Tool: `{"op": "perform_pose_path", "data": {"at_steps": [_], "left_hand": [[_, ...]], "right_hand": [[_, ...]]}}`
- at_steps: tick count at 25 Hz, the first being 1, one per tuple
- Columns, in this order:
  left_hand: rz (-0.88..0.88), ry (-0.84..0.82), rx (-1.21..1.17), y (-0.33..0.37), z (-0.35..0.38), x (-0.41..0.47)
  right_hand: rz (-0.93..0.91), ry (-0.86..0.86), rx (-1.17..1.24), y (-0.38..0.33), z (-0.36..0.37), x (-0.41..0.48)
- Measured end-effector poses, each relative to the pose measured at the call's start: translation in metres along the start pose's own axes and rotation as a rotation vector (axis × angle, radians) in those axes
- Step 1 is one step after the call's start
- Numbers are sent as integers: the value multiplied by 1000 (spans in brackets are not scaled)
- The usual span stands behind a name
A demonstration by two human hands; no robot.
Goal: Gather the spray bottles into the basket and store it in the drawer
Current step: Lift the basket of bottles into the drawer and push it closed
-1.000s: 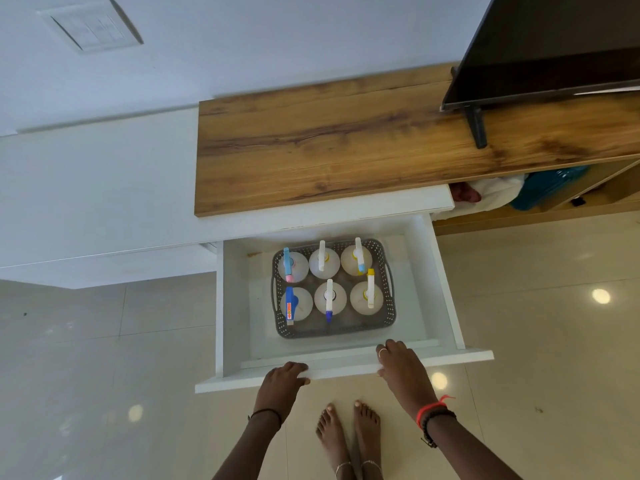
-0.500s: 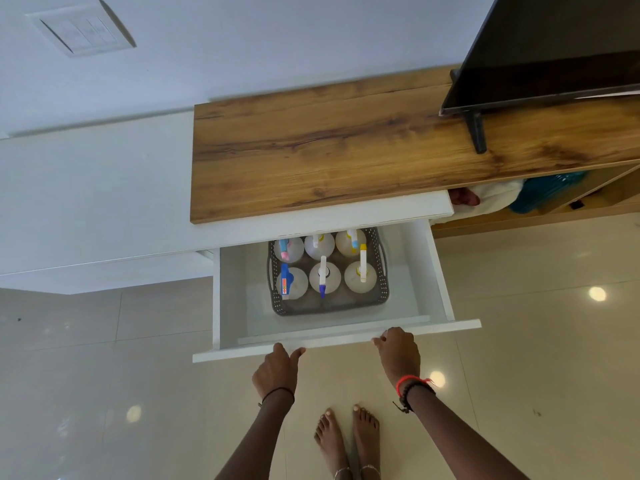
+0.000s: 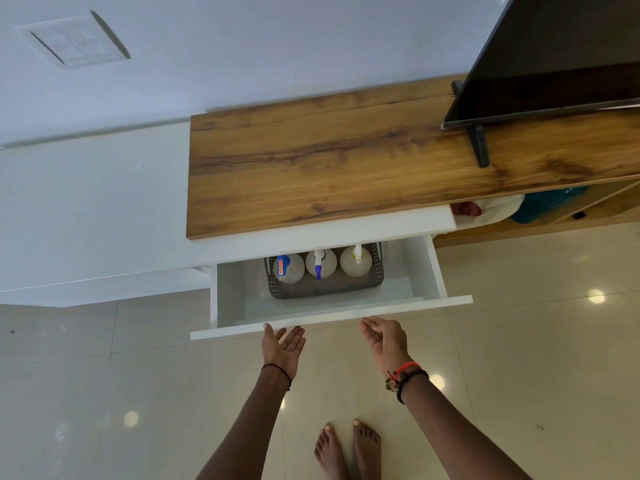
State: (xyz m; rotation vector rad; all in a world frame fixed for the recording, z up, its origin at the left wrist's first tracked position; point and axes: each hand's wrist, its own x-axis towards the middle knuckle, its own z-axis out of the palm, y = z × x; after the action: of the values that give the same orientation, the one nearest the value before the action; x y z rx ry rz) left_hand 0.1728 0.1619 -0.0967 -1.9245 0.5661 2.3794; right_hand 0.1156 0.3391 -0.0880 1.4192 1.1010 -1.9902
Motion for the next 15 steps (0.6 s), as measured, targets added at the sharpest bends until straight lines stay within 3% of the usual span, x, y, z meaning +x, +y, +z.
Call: {"op": "perform_pose_path", "data": {"at_steps": [15], "left_hand": [[39,-222,-213,35,56,18]], "right_hand": [[-98,18,98,-61,56,32]]}}
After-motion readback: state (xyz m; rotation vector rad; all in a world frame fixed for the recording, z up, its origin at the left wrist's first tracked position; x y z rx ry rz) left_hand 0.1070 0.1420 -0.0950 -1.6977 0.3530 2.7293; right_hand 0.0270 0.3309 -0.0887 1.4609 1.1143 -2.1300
